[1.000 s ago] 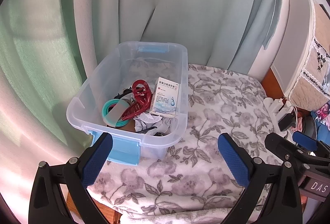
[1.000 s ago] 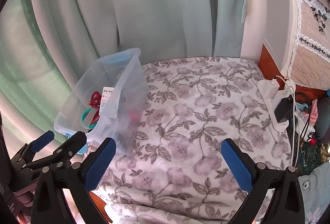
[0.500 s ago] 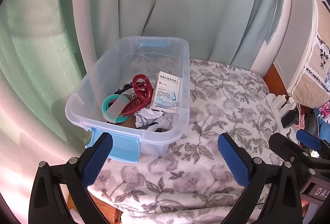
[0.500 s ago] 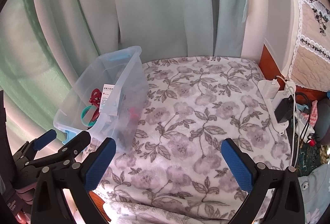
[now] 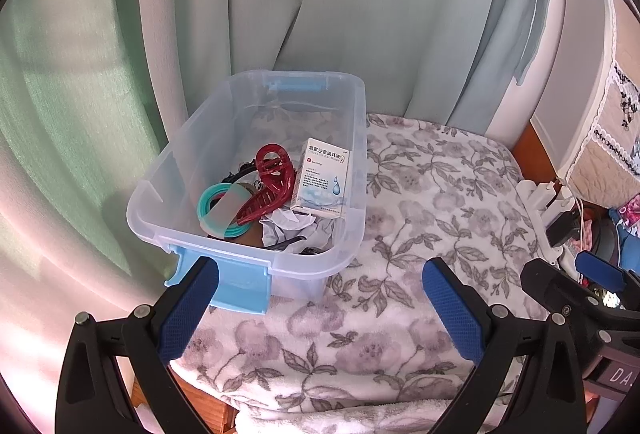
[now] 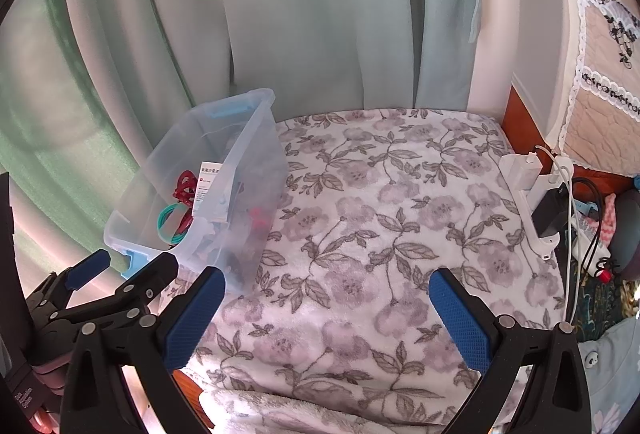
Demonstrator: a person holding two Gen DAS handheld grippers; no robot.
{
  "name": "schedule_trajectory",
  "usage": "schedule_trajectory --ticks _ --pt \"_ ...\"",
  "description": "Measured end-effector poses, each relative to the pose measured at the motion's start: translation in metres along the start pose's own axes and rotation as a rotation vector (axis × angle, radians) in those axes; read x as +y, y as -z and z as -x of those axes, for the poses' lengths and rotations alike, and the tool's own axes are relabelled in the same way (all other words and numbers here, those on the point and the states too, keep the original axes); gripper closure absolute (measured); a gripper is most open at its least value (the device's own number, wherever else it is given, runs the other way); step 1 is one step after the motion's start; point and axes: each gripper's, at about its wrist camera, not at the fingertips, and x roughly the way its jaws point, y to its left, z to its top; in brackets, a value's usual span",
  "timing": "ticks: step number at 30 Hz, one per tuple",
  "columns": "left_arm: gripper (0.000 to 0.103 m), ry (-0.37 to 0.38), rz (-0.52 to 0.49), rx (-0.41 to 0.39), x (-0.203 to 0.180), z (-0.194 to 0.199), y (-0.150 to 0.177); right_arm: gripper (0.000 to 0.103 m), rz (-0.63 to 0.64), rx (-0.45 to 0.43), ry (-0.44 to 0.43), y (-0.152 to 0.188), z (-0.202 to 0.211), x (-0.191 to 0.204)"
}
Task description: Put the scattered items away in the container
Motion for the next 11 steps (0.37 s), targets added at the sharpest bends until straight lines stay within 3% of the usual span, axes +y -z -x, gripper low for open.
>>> schedule_trajectory --ticks 11 --pt "0.001 -0.01 0.013 -0.006 -0.0009 0.0035 0.0022 0.0 0.008 0.002 -0.005 0.001 0.0015 0.001"
